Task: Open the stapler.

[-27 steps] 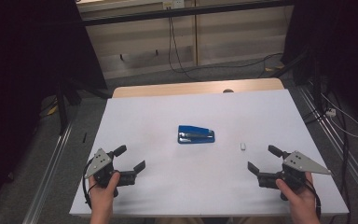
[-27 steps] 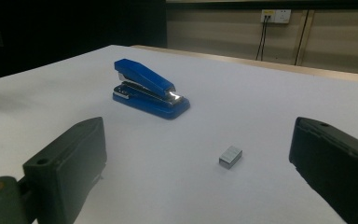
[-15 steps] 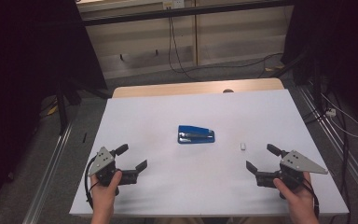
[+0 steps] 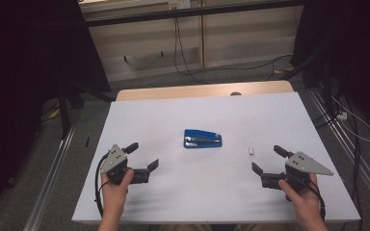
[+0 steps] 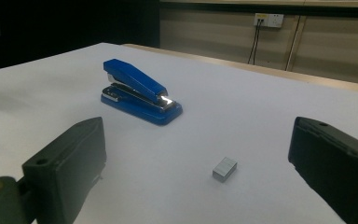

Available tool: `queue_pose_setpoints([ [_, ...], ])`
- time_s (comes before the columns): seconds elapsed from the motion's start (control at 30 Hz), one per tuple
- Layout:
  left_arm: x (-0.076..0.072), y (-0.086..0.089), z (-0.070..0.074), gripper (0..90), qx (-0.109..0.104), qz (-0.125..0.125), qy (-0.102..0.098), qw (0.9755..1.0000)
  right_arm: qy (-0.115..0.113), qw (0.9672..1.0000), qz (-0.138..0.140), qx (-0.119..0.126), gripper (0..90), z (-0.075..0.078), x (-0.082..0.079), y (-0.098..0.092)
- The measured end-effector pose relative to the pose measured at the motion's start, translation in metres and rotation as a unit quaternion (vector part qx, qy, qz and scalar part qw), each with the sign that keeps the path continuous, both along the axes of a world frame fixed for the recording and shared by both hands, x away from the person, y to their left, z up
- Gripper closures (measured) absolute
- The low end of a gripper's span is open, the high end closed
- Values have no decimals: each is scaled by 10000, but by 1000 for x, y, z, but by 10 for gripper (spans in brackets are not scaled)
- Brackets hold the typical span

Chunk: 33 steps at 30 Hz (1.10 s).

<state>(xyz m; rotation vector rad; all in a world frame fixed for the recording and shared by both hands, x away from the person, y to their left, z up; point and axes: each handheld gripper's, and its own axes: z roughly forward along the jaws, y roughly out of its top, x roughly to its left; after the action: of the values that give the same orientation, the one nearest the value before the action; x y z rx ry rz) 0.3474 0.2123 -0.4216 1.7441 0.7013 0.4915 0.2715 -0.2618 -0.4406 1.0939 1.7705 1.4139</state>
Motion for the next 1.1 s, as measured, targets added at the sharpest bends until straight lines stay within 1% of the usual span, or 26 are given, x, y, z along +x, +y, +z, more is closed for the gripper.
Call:
queue_pose_setpoints([
  [0.03, 1, -1, 0, 26, 43, -20, 35, 10000, 0, 10000, -3, 8, 33, 0, 1, 1],
  [0.07, 2, -2, -1, 26, 18, -35, 65, 10000, 1, 10000, 6, 7, 33, 1, 1, 1],
  [0.13, 4, -3, -1, 26, 33, -55, 86, 9999, 22, 10000, 6, 30, 33, 1, 2, 2],
  [0.17, 5, -5, -1, 26, 3, -71, 106, 9999, 5, 10000, 14, -9, 32, 1, 2, 2],
  [0.2, 6, -7, -1, 25, -28, -104, 118, 9999, 5, 10000, 26, 16, 32, 2, 5, 5],
  [0.33, 8, -10, -1, 25, -21, -152, 119, 9998, 0, 10000, 67, -27, 33, 1, 9, 10],
  [0.5, 14, -16, 1, 26, 9, -67, 73, 10000, -9, 9999, 118, -37, 39, 4, 16, 16],
  [0.6, 17, -18, 2, 27, 22, -89, 45, 9999, -10, 9999, 112, -70, 38, 5, 18, 18],
  [0.7, 21, -21, 3, 27, -64, -119, 94, 9999, -12, 9999, 89, -59, 36, 6, 19, 17],
  [0.73, 21, -21, 3, 27, -64, -119, 94, 9999, -12, 9999, 89, -59, 36, 6, 19, 17],
  [0.77, 22, -23, 4, 27, -100, -154, 101, 9998, 16, 10000, 48, 15, 35, 6, 22, 16],
  [0.8, 22, -24, 5, 26, -115, -186, 107, 9997, 33, 10000, 34, 35, 35, 6, 23, 16],
  [0.83, 22, -24, 5, 26, -115, -186, 107, 9997, 41, 10000, 25, 28, 35, 6, 24, 16],
  [0.87, 24, -28, 5, 26, -146, -241, 158, 9995, 42, 10000, 41, -2, 35, 5, 24, 17],
  [0.9, 25, -29, 5, 25, -106, -290, 158, 9994, 45, 10000, 43, -43, 36, 5, 25, 18],
  [0.97, 27, -32, 5, 23, -103, -366, 193, 9991, 39, 9999, 86, -72, 38, 7, 27, 19],
  [1.0, 27, -32, 5, 23, -103, -366, 193, 9991, 25, 9999, 89, -76, 38, 8, 27, 19],
  [1.03, 30, -35, 6, 22, -212, -422, 210, 9987, 16, 9999, 89, -63, 37, 9, 28, 20],
  [1.1, 33, -37, 7, 21, -256, -478, 239, 9982, -12, 10000, 72, -48, 37, 12, 30, 21],
])
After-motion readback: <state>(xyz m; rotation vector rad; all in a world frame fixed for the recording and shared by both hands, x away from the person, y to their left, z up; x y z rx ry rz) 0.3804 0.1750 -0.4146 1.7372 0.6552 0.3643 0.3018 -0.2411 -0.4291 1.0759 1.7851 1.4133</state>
